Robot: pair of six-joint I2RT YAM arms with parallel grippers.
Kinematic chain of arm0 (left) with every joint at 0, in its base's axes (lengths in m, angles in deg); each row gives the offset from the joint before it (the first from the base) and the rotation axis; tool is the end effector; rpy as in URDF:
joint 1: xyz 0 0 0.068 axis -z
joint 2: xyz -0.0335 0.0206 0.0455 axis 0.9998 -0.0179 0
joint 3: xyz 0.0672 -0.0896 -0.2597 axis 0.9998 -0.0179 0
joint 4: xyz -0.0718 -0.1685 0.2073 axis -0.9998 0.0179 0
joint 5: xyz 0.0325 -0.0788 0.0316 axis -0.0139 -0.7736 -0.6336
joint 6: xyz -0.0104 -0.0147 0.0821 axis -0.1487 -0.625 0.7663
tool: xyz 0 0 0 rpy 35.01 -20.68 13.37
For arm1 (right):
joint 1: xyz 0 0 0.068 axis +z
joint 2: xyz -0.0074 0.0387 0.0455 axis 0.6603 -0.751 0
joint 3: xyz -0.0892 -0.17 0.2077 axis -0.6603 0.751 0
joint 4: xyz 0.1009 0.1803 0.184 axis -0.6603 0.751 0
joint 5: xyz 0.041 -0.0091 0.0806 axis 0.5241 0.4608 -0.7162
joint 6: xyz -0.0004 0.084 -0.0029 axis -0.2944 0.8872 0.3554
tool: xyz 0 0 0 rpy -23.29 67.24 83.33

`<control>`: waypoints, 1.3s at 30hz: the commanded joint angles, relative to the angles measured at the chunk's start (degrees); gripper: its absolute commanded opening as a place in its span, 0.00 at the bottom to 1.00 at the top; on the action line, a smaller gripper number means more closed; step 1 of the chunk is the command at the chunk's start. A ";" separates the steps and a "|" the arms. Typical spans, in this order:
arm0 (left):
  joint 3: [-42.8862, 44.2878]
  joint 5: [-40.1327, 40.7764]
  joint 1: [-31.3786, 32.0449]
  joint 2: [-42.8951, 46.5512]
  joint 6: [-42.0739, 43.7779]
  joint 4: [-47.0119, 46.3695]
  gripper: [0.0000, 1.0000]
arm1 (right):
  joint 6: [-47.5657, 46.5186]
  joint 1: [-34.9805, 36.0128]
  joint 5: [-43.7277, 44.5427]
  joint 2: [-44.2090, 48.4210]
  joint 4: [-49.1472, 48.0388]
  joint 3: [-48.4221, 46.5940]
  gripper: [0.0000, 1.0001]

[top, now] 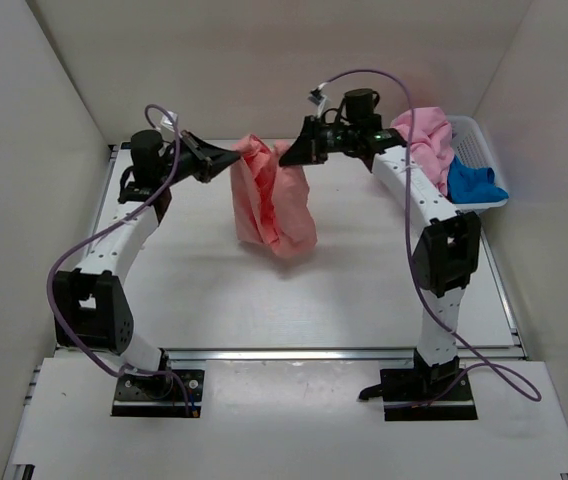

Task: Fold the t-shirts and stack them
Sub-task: Flatten out the tshirt

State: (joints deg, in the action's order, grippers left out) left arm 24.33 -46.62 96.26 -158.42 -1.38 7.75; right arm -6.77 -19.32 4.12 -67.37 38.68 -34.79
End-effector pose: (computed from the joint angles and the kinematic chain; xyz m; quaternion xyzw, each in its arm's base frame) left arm 0.3929 -0.0967 0.3367 -0.1902 0.7405 -0.5642 0.3117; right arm 0.4494 0.2469 0.3562 -0.2305 0.7591 0.5444 0.2725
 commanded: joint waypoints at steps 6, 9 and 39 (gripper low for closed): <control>17.39 9.18 -12.47 6.62 4.89 2.79 0.00 | 21.53 -19.86 0.68 17.42 -24.38 7.96 0.00; 23.38 12.78 -14.31 6.71 9.46 6.84 0.00 | 24.55 -25.84 3.66 22.43 -28.71 12.36 0.00; 29.93 27.73 -12.92 5.90 25.64 24.09 0.00 | 25.63 -24.99 -3.54 7.71 -3.47 -15.90 0.00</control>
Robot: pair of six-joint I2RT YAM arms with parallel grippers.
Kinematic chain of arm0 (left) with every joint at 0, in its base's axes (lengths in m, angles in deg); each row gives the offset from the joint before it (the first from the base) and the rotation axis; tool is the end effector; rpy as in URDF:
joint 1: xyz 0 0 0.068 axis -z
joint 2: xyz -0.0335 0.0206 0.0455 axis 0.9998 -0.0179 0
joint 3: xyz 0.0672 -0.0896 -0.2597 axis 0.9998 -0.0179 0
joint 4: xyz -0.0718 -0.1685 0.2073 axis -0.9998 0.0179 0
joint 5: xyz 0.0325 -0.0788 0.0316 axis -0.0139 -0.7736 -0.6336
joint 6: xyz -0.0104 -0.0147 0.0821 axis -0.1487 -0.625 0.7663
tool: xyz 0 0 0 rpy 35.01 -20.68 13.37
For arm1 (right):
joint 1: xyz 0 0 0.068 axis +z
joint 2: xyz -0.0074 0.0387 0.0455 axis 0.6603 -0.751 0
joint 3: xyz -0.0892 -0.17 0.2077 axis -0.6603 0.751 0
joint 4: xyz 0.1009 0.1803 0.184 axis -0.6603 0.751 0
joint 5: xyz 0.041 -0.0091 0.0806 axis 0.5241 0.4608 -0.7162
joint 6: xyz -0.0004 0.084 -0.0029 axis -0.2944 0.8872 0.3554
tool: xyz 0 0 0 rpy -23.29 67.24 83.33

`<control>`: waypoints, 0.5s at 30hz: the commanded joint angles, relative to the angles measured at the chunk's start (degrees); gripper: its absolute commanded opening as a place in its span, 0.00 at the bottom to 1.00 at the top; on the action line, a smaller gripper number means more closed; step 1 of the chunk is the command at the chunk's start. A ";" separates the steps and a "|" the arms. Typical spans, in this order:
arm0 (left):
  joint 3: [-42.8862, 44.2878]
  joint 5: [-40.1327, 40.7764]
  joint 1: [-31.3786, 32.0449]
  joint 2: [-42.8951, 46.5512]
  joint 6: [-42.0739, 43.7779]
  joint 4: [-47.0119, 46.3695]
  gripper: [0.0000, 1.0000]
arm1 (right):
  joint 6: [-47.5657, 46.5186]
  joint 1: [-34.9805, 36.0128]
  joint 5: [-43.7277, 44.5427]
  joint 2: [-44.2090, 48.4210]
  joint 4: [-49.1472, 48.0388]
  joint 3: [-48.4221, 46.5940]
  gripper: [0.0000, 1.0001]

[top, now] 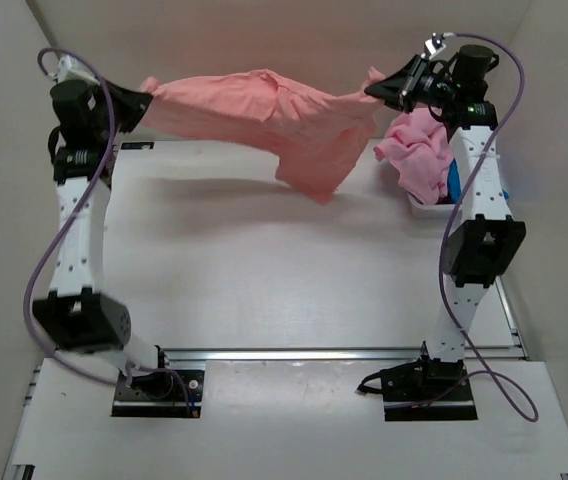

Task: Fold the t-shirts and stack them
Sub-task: Flatten out the tshirt

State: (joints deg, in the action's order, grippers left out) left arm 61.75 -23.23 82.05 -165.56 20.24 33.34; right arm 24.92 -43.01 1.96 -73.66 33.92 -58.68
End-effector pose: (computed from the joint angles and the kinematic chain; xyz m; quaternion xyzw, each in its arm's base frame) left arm 0.4256 0.0320 0.4826 -0.2541 0.7079 -0.3123 0.5803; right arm 0.5195 0.0468 0.4620 0.0225 0.7220 0.5839 0.3704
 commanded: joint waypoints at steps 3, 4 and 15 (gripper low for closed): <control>-29.46 5.67 2.44 26.03 0.36 -2.12 0.00 | -11.16 -0.07 1.69 24.22 -0.83 30.86 0.00; -38.12 4.97 2.44 27.73 -0.18 -1.95 0.10 | -15.45 0.37 4.49 25.73 3.17 36.81 0.00; -66.05 -0.66 2.17 33.90 -1.86 -0.28 0.58 | -32.54 10.39 23.58 31.38 19.38 61.40 0.28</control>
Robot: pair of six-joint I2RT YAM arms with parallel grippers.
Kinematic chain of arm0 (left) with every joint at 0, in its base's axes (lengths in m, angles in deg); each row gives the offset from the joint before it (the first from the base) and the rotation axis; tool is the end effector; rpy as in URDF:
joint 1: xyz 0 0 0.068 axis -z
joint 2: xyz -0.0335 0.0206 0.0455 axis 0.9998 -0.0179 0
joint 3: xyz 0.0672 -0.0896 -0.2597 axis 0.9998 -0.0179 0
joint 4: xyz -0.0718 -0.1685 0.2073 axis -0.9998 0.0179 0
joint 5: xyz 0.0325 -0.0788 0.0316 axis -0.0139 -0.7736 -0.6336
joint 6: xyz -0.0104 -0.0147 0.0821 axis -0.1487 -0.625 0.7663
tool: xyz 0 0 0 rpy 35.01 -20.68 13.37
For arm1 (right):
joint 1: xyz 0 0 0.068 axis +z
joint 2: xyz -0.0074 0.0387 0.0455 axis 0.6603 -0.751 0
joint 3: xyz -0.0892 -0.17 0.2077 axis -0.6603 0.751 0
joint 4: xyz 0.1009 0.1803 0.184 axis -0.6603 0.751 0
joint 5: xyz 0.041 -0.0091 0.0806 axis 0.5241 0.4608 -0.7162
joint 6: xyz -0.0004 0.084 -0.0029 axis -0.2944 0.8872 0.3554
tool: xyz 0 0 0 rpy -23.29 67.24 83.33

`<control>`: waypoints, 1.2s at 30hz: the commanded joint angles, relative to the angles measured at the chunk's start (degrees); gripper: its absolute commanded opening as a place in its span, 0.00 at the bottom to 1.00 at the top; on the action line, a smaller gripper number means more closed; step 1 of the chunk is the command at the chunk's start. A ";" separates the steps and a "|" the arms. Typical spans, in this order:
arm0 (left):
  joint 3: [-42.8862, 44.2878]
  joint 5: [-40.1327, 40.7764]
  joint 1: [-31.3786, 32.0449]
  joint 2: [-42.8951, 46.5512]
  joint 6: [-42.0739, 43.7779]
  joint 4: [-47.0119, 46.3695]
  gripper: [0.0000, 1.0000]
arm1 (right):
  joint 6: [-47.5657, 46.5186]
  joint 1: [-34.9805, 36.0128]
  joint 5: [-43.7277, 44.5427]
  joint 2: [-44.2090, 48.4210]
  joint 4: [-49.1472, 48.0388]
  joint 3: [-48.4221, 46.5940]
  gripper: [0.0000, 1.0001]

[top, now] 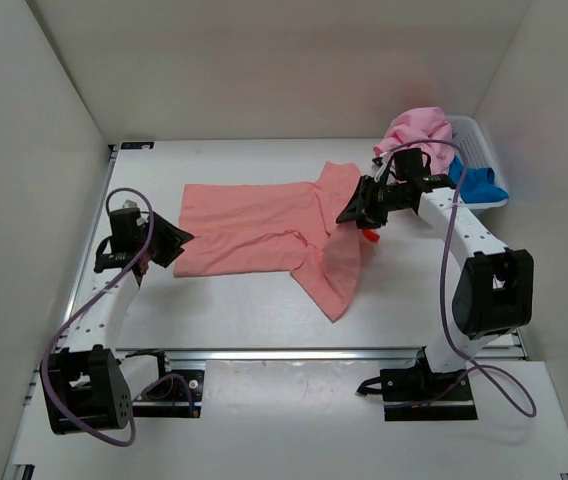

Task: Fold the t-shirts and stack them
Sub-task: Flatten out the tshirt

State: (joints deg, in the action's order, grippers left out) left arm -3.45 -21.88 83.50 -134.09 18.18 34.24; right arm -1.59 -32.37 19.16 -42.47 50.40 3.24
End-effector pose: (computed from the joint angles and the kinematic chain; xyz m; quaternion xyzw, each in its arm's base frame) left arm 0.2679 0.0078 0.2211 -0.3650 0.8333 -0.2489 0.3324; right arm 0.3641 0.1055 0.2743 0.0436 0.8935 0.4071 0.1846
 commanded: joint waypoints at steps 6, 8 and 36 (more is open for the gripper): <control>-6.22 1.57 0.81 4.36 0.45 0.85 0.61 | -8.76 -0.78 13.76 1.23 7.65 0.52 0.55; -6.49 3.25 1.08 4.01 0.81 2.16 0.62 | -9.63 -0.95 15.51 3.07 8.35 2.28 0.56; 15.04 12.93 1.61 -31.93 -6.84 -7.51 0.50 | -12.36 -4.64 16.49 24.61 8.27 37.35 0.52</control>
State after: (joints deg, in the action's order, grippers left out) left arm 9.12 -9.77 84.72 -165.00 12.74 26.98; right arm -12.81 -36.39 36.41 -19.43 59.93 39.44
